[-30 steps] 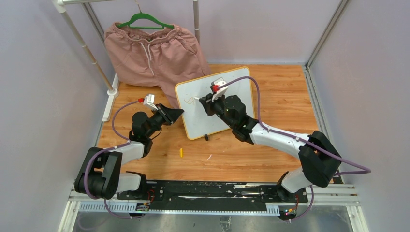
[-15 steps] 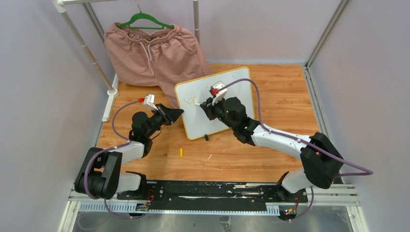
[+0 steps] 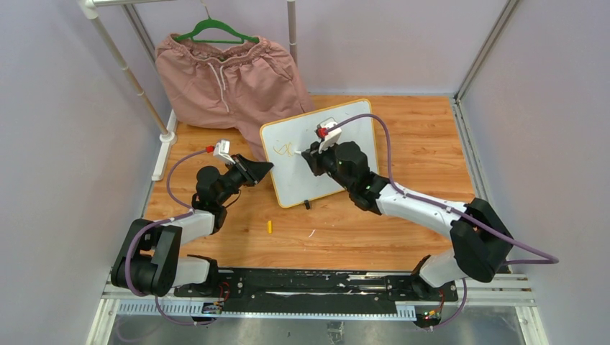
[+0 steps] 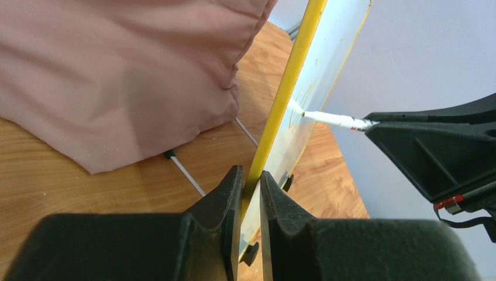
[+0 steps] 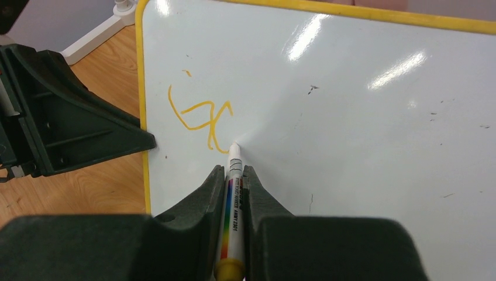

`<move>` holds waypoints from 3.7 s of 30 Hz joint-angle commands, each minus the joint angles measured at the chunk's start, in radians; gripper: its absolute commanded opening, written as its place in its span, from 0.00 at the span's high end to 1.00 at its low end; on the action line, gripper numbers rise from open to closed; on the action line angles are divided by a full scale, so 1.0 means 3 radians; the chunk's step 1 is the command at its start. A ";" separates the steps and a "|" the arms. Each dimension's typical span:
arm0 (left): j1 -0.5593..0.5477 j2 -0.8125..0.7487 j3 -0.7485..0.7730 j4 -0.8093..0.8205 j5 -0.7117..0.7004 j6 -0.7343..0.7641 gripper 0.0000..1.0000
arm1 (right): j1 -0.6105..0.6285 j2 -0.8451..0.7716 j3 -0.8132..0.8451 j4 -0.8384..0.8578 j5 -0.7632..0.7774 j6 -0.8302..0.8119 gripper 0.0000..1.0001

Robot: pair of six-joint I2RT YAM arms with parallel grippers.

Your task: Write a sentence on the whiteboard

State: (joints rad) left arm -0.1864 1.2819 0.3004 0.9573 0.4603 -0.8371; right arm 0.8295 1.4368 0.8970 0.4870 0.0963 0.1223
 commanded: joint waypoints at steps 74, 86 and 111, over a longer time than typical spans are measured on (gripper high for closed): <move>0.0008 -0.0079 -0.0061 0.0179 0.0075 0.0090 1.00 | -0.0176 -0.0100 0.0018 0.0264 0.0132 0.0072 1.00; 0.0008 -0.0094 -0.0050 0.0179 0.0077 0.0090 1.00 | -0.0175 0.0041 0.0084 0.0198 -0.0051 0.0126 1.00; 0.0008 -0.0076 -0.0050 0.0194 0.0087 0.0072 1.00 | -0.0226 -0.0129 -0.0108 -0.0025 0.0113 0.0052 1.00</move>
State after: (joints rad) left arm -0.1864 1.2770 0.2947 0.9707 0.4793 -0.8185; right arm 0.7887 1.4143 0.8742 0.4999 0.0872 0.1497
